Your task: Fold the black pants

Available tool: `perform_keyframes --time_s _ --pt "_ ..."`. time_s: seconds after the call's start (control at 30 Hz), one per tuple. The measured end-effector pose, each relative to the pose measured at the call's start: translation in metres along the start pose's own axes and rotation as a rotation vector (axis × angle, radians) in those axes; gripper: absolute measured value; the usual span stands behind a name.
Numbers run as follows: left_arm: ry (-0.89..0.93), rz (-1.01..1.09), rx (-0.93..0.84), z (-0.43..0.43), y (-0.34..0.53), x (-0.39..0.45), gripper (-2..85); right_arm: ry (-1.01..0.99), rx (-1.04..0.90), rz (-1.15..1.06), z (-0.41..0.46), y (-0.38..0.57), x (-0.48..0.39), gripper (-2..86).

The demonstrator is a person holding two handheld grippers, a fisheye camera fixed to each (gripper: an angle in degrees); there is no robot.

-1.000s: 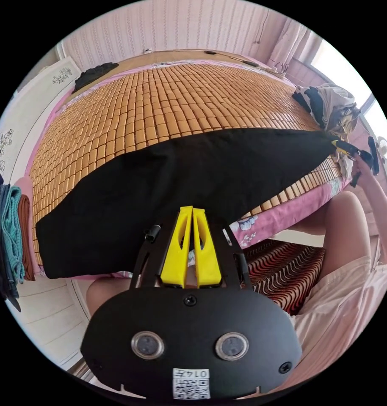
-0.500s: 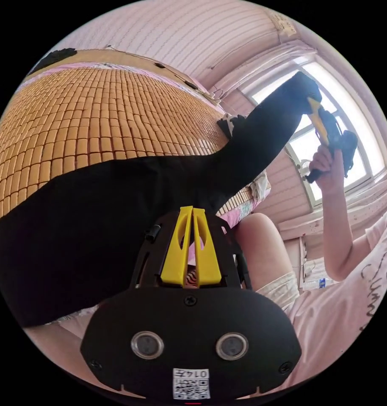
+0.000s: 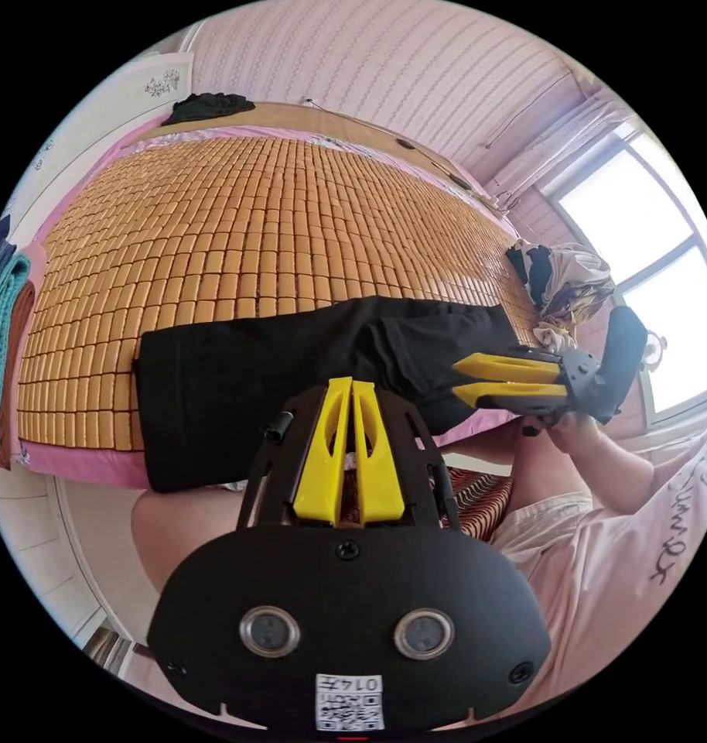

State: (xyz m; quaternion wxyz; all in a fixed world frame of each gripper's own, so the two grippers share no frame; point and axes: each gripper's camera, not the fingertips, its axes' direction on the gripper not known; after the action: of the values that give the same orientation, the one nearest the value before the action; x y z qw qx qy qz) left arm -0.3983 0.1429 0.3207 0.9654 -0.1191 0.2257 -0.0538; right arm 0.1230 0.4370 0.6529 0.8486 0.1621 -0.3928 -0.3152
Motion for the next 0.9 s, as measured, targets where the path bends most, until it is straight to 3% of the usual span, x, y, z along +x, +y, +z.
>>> perform_keyframes --time_s 0.13,0.4,0.6,0.9 --pt "0.052 0.000 0.002 0.004 -0.007 0.004 -1.0 0.040 -0.128 0.025 0.040 -0.004 -0.004 1.5" --pt "0.045 0.060 0.010 0.004 -0.017 0.020 -0.9 -0.010 0.035 -0.020 0.032 0.015 -0.029 0.3" --pt "0.038 0.014 -0.046 0.009 -0.014 0.014 -0.3 0.049 -0.023 0.022 0.085 0.023 -0.026 1.0" --pt "0.000 0.027 -0.095 0.022 -0.023 0.027 6.4 0.119 0.019 0.013 0.090 0.035 -0.028 7.8"
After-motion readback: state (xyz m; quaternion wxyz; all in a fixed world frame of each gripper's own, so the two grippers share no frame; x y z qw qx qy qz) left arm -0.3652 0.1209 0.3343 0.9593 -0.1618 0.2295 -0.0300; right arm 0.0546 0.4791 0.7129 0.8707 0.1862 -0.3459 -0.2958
